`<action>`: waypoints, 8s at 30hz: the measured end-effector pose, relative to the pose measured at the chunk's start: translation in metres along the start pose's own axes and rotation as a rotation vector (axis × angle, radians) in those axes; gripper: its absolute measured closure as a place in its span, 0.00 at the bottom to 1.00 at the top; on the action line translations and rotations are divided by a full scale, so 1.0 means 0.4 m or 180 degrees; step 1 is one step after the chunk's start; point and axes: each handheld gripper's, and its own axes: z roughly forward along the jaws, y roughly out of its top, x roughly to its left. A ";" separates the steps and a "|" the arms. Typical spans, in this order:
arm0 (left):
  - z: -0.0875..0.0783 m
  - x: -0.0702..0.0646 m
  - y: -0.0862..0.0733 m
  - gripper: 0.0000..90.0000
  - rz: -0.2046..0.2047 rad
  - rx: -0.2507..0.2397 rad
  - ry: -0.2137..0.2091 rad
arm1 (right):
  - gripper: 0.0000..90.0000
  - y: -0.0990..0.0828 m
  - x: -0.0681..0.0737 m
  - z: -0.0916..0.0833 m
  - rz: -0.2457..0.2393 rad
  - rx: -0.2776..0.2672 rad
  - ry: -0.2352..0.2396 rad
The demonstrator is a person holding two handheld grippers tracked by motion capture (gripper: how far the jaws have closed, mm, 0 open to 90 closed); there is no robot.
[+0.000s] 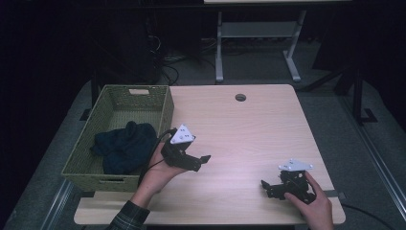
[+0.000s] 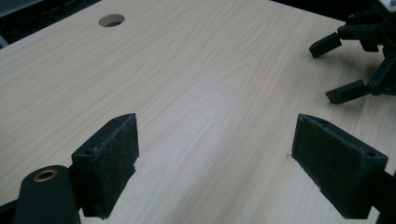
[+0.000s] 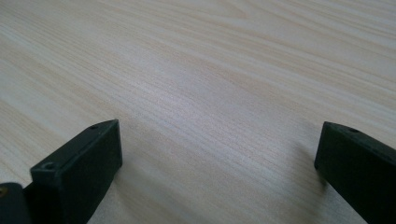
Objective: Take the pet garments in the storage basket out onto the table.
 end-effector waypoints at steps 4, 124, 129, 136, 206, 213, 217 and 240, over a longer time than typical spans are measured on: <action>-0.011 0.015 0.003 0.16 0.0002 -0.0037 -0.0049 | 0.00 0.000 0.000 0.000 -0.0004 -0.0001 0.0002; -0.326 0.393 -0.248 0.44 -0.0576 0.1210 0.0981 | 0.00 0.000 0.001 0.000 -0.0057 -0.0007 0.0046; -0.320 0.397 -0.250 0.47 -0.0574 0.1266 0.0971 | 0.00 0.000 0.001 0.000 -0.0055 -0.0007 0.0046; -0.312 0.408 -0.260 0.53 -0.0621 0.1419 0.0961 | 0.00 0.000 0.001 0.000 -0.0057 -0.0008 0.0046; -0.459 0.292 0.155 0.94 -0.0583 -0.0928 0.0532 | 0.00 0.001 0.001 0.001 -0.0056 -0.0004 0.0044; -0.388 0.252 0.200 0.94 -0.0483 -0.0960 0.0245 | 0.00 0.000 0.001 0.001 -0.0056 -0.0004 0.0044; -0.347 0.228 0.229 0.94 -0.0433 -0.0959 0.0129 | 0.00 0.001 0.001 0.001 -0.0047 -0.0006 0.0046; -0.109 0.125 0.321 0.94 -0.0303 -0.0864 -0.0353 | 0.00 0.001 0.001 0.001 -0.0068 -0.0009 0.0057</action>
